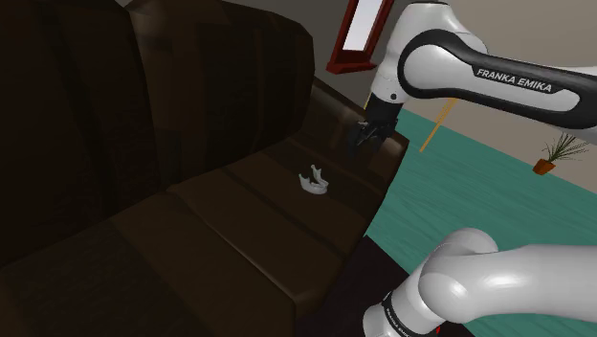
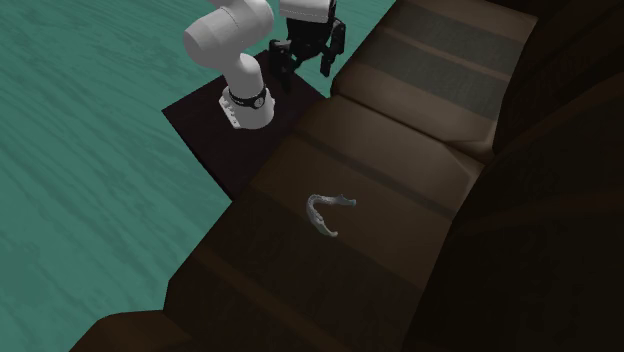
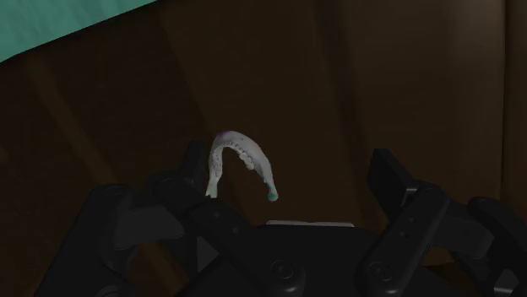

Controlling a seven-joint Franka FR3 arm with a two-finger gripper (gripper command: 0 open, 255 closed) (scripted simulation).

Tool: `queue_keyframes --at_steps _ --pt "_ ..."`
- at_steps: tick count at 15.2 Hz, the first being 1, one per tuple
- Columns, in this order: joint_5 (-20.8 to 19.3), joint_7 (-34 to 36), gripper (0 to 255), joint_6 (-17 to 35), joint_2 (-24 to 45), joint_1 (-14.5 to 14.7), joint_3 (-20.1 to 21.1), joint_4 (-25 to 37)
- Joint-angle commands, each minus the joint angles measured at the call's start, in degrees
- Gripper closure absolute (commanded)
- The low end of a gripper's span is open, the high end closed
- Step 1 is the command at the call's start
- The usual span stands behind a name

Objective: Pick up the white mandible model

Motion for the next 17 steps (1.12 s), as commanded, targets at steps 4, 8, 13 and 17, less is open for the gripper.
queue_keyframes --at_steps 4,8,13,17 --pt "-0.56 -0.02 0 3.33 6.86 -0.88 -1.19 1.23" --pt "-1.06 -0.10 0 7.16 16.31 -1.92 -2.74 3.79" --pt "-1.18 -0.40 0 10.83 28.39 -3.07 -4.58 8.39" --pt "-0.80 -0.84 0 12.78 38.14 -4.00 -5.88 13.13"
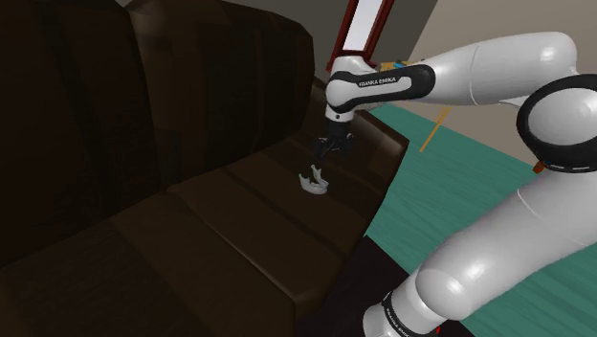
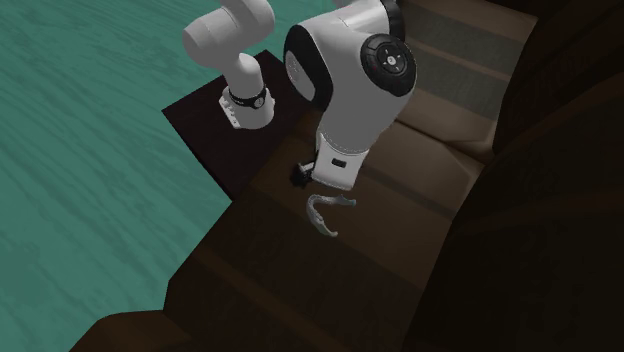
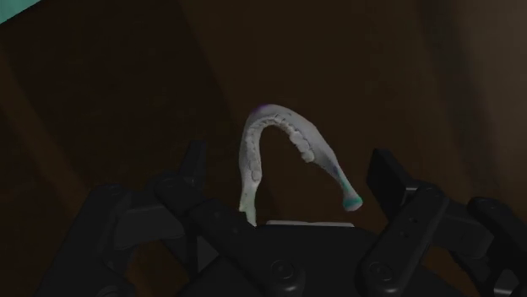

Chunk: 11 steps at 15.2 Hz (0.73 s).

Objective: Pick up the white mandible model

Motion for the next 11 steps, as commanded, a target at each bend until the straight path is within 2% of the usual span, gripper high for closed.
queue_keyframes --at_steps 1,7,11 --pt "0.24 -0.30 0 0.98 4.96 -0.52 -0.66 2.44" --pt "1.49 -1.20 0 1.84 18.86 -2.15 -2.01 11.07" --pt "1.61 -1.05 0 4.57 20.48 -2.24 -1.97 9.95"
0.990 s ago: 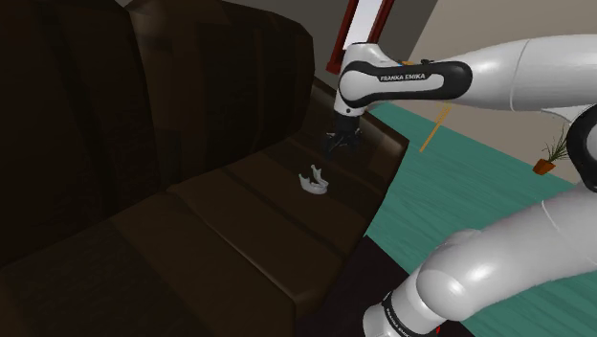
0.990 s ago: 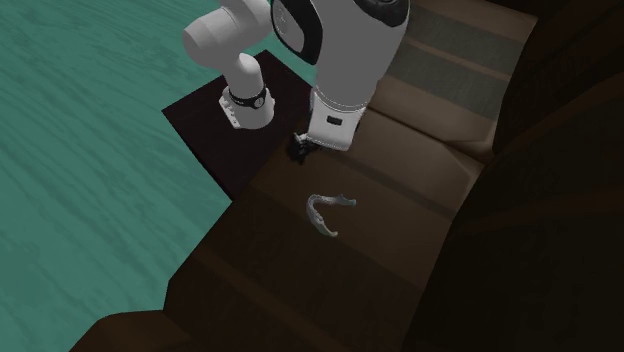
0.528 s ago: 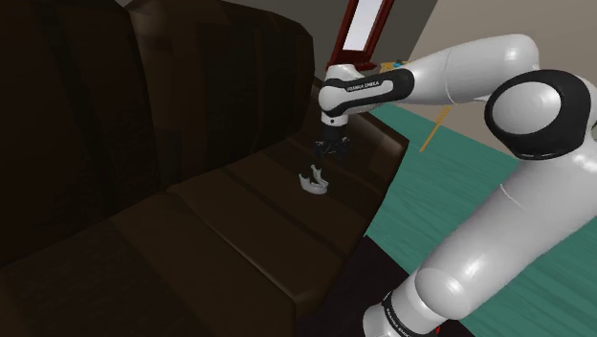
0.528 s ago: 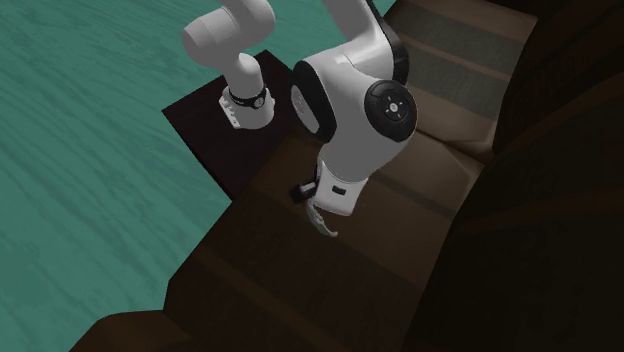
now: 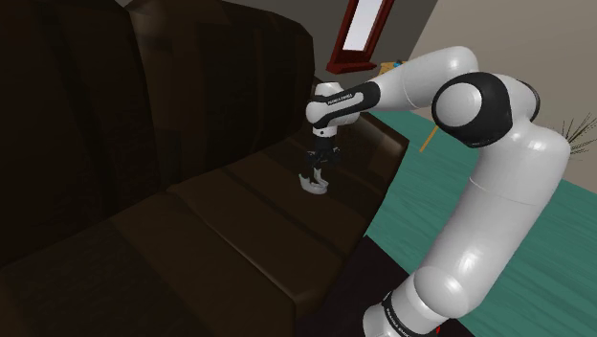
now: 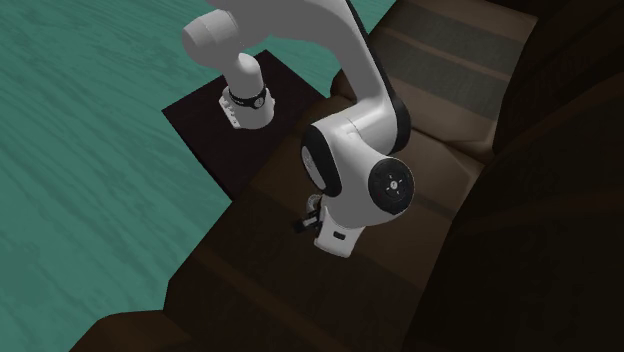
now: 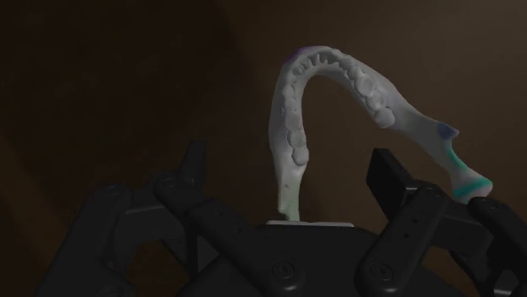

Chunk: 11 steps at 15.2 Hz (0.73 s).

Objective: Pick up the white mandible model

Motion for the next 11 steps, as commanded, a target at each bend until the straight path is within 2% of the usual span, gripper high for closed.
queue_keyframes --at_steps 1,5,6,11 --pt "0.07 0.15 0 1.40 0.78 -0.01 0.04 -0.65" --pt "0.16 0.23 0 3.13 1.93 -0.06 0.07 -1.24" --pt "0.16 0.27 255 3.10 1.89 -0.04 0.08 -1.25" --pt "0.16 0.27 255 3.08 1.87 -0.04 0.08 -1.25"
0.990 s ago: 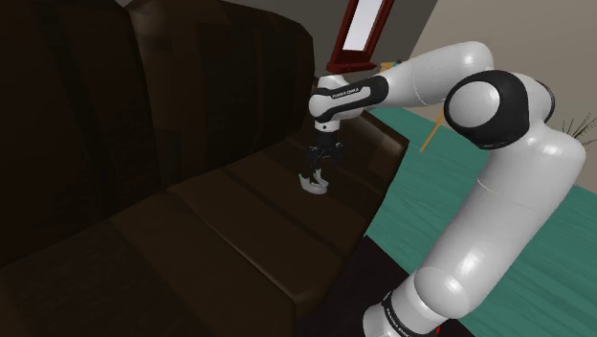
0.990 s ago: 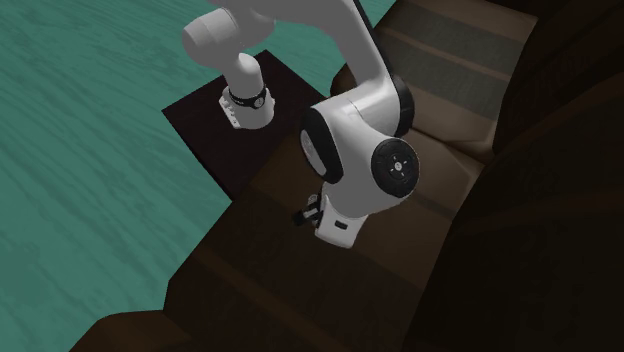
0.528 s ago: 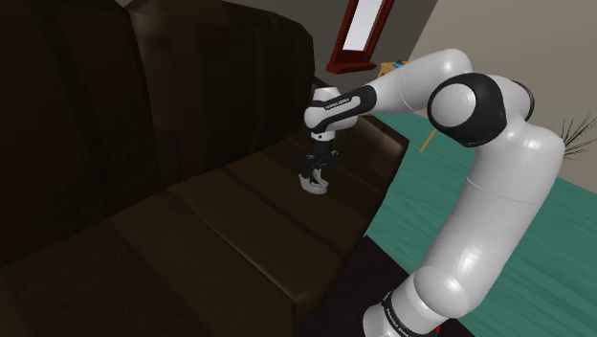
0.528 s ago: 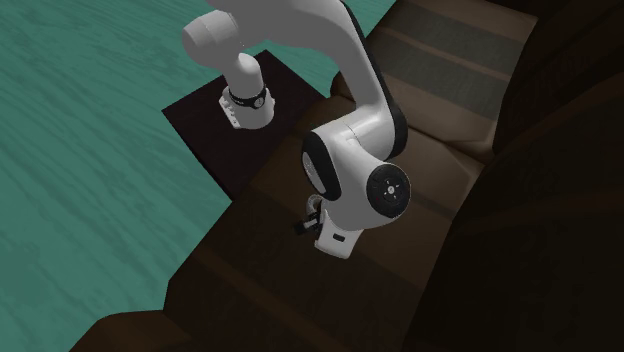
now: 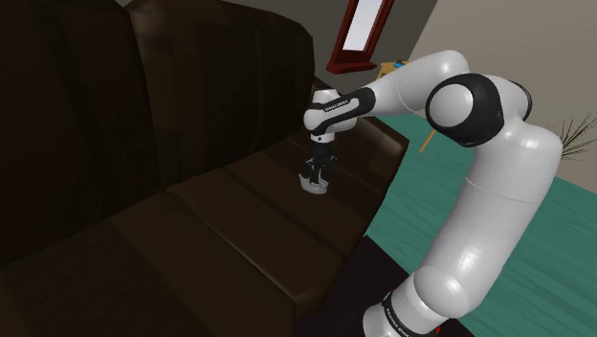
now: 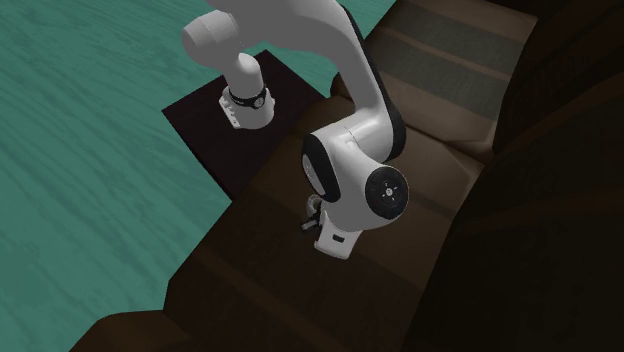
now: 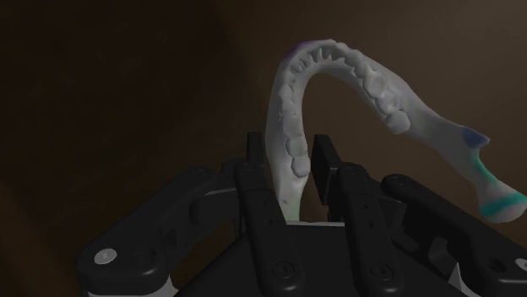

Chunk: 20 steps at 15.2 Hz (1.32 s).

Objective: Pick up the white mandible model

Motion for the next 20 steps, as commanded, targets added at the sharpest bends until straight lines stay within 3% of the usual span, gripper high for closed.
queue_keyframes --at_steps 1,4,20 --pt "0.01 0.00 255 0.00 0.02 0.01 0.01 -0.02" --pt "0.01 -0.04 255 0.05 0.08 -0.02 -0.01 0.00" --pt "-0.41 -0.62 255 -10.37 -5.76 0.27 -0.10 4.63"
